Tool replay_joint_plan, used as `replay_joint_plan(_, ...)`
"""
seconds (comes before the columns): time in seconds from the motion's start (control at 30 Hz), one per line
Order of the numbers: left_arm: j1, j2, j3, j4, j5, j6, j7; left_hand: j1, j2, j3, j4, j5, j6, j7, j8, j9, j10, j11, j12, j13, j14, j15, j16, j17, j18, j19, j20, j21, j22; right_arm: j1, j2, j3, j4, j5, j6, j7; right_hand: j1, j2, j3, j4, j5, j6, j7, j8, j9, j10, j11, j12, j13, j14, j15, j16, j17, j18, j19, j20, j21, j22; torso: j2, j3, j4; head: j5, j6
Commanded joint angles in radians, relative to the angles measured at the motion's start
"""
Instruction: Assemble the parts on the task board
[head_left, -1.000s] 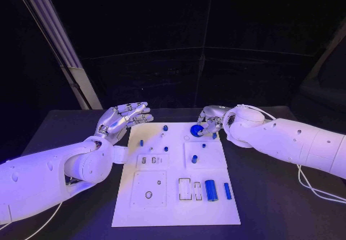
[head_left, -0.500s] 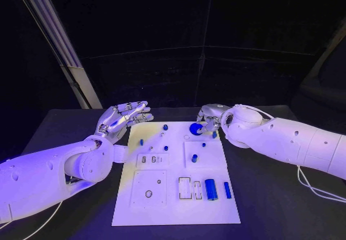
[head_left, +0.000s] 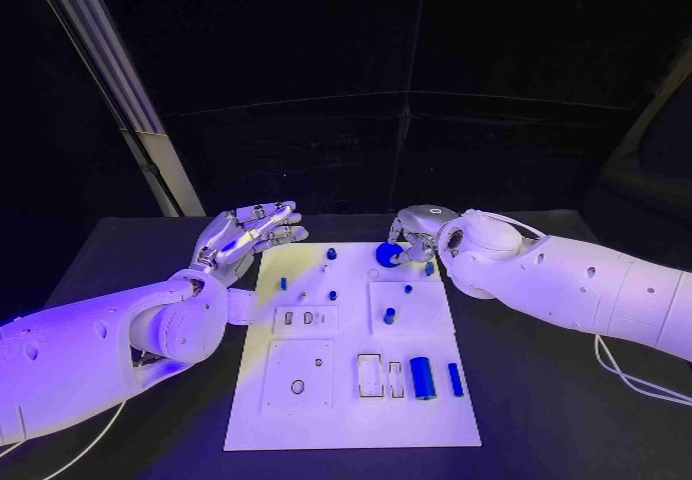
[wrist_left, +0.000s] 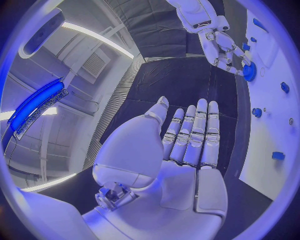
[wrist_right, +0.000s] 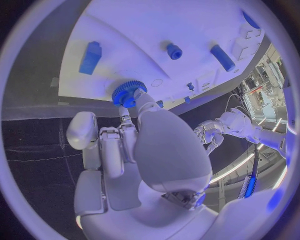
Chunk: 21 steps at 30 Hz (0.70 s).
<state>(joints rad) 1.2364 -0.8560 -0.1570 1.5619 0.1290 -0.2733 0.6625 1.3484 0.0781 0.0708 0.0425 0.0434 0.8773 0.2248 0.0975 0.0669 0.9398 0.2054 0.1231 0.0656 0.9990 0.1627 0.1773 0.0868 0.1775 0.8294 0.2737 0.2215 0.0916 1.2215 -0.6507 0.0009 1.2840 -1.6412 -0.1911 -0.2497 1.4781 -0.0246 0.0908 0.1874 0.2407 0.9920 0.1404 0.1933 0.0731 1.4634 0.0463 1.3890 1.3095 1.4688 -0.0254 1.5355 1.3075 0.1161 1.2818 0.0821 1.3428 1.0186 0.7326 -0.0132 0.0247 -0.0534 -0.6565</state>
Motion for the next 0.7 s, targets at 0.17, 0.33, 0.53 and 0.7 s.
replay_joint_plan(0.17,0.002,-0.004,0.001,0.006,-0.001,0.014,0.003,-0.003,0.004,0.001,-0.006,0.004,0.005,0.040,-0.006,-0.001,0.004,0.003,-0.004,-0.001,0.006,-0.002,-0.003,-0.001,0.005,0.007,-0.003,-0.005,-0.001,0.002,-0.006,0.001,0.059,-0.001,-0.068,-0.013,-0.014,0.001,0.013,-0.002,0.014,0.021,-0.013,-0.013,-0.001,0.020,-0.007,0.003,0.089,0.084,-0.006,0.005,0.173,-0.011,0.006,-0.004,0.005,0.002,0.003,0.0002,0.0007,0.007,0.001)
replay_joint_plan(0.33,0.002,-0.003,0.001,0.006,-0.001,0.014,0.002,-0.004,0.005,0.002,-0.008,0.004,0.005,0.040,-0.007,-0.001,0.004,0.003,-0.005,-0.001,0.006,-0.002,-0.004,-0.002,0.005,0.008,-0.003,-0.007,-0.002,0.002,0.015,0.001,0.084,-0.003,-0.090,-0.027,-0.015,0.000,0.019,-0.003,0.022,0.023,-0.013,-0.016,-0.001,0.020,-0.007,0.003,0.090,0.084,-0.006,0.005,0.173,-0.011,0.007,-0.004,0.005,0.002,0.003,0.0005,0.0019,0.009,0.000)
replay_joint_plan(0.53,0.002,-0.003,0.001,0.008,-0.001,0.013,0.001,-0.004,0.005,0.002,-0.008,0.004,0.005,0.040,-0.007,-0.001,0.004,0.003,-0.005,-0.001,0.006,-0.002,-0.004,-0.002,0.005,0.008,-0.003,-0.007,-0.002,0.002,0.054,0.001,0.087,-0.004,-0.097,-0.033,-0.016,0.000,0.023,-0.004,0.024,0.024,-0.013,-0.018,-0.001,0.020,-0.007,0.003,0.090,0.084,-0.006,0.005,0.174,-0.011,0.007,-0.004,0.006,0.003,0.003,-0.0011,0.0031,0.014,-0.002)
replay_joint_plan(0.7,0.002,-0.003,0.001,0.007,-0.001,0.014,0.001,-0.004,0.005,0.003,-0.008,0.004,0.005,0.040,-0.007,-0.001,0.004,0.003,-0.005,-0.001,0.006,-0.002,-0.004,-0.002,0.005,0.008,-0.003,-0.007,-0.003,0.001,0.092,0.001,0.069,-0.005,-0.095,-0.033,-0.017,0.000,0.023,-0.003,0.024,0.024,-0.013,-0.018,-0.001,0.020,-0.007,0.003,0.090,0.084,-0.006,0.005,0.174,-0.012,0.007,-0.004,0.006,0.003,0.002,-0.0010,0.0015,0.023,-0.005)
